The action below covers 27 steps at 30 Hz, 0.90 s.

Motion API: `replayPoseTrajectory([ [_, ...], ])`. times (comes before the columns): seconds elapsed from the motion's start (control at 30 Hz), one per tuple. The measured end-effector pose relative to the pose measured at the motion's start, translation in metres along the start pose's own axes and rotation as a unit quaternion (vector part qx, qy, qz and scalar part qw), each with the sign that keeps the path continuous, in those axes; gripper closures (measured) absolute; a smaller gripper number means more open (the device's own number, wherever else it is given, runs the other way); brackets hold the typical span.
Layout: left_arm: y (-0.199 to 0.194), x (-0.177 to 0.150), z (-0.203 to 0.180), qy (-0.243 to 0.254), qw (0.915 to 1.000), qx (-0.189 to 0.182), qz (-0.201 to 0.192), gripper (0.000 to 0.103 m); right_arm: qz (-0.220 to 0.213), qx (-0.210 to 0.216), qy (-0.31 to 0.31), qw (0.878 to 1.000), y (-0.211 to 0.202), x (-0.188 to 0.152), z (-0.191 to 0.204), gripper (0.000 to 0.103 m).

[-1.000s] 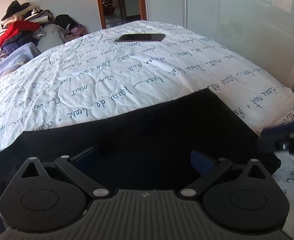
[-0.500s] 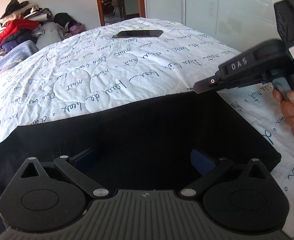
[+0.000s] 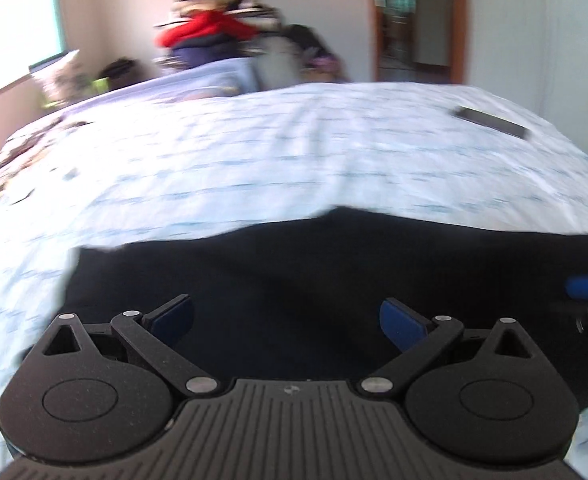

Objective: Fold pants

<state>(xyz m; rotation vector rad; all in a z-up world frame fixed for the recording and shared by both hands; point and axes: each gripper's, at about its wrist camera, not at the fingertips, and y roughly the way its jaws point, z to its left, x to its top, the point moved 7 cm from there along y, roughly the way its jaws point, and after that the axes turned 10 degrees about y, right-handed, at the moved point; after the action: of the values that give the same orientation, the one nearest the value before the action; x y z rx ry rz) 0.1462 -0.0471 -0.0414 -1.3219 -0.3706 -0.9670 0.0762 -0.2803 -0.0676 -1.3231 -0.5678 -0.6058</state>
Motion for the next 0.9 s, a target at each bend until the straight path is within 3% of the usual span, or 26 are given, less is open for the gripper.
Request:
replayPoseTrajectory([
  [0.07,-0.016,-0.013,0.052,-0.019,0.9984,0.052,0.011,0.002,-0.012,-0.033,-0.025,0.999,0.0,0.0,0.008,0.055],
  [0.13,-0.037,-0.026,0.101,-0.033,0.994,0.102,0.022,0.002,-0.037,-0.032,-0.009,0.999,-0.013,0.009,0.017,0.055],
  [0.27,-0.078,-0.039,0.17,-0.04,0.9845,0.168,0.029,0.002,-0.079,0.036,-0.03,0.996,-0.03,0.019,0.078,0.055],
  [0.33,-0.085,-0.037,0.175,-0.03,0.9871,0.156,0.022,0.002,-0.076,0.072,-0.065,0.992,-0.025,0.016,0.115,0.056],
  [0.4,-0.082,-0.035,0.168,-0.032,0.9921,0.121,0.006,0.001,-0.054,0.098,-0.067,0.991,-0.007,0.011,0.138,0.057],
  [0.53,-0.043,-0.03,0.134,-0.023,0.9991,0.036,-0.006,0.0,0.005,0.091,-0.046,0.995,0.026,-0.004,0.145,0.057],
  [0.57,-0.026,-0.036,0.125,-0.02,0.9995,0.024,0.007,0.0,-0.001,0.083,-0.043,0.996,0.024,-0.004,0.146,0.057],
  [0.63,0.006,-0.047,0.121,-0.013,0.9987,0.025,0.043,0.0,-0.023,0.072,-0.062,0.995,0.009,-0.002,0.158,0.056],
  [0.7,0.03,-0.064,0.128,-0.007,0.994,0.062,0.09,0.004,-0.054,0.065,-0.102,0.991,-0.004,0.003,0.177,0.056],
  [0.83,0.015,-0.08,0.158,-0.051,0.9941,0.056,0.078,0.005,-0.079,0.06,-0.196,0.976,-0.005,0.003,0.228,0.057],
  [0.9,0.004,-0.082,0.179,-0.067,0.9926,0.074,0.069,0.003,-0.078,0.076,-0.234,0.966,0.002,-0.001,0.256,0.06],
])
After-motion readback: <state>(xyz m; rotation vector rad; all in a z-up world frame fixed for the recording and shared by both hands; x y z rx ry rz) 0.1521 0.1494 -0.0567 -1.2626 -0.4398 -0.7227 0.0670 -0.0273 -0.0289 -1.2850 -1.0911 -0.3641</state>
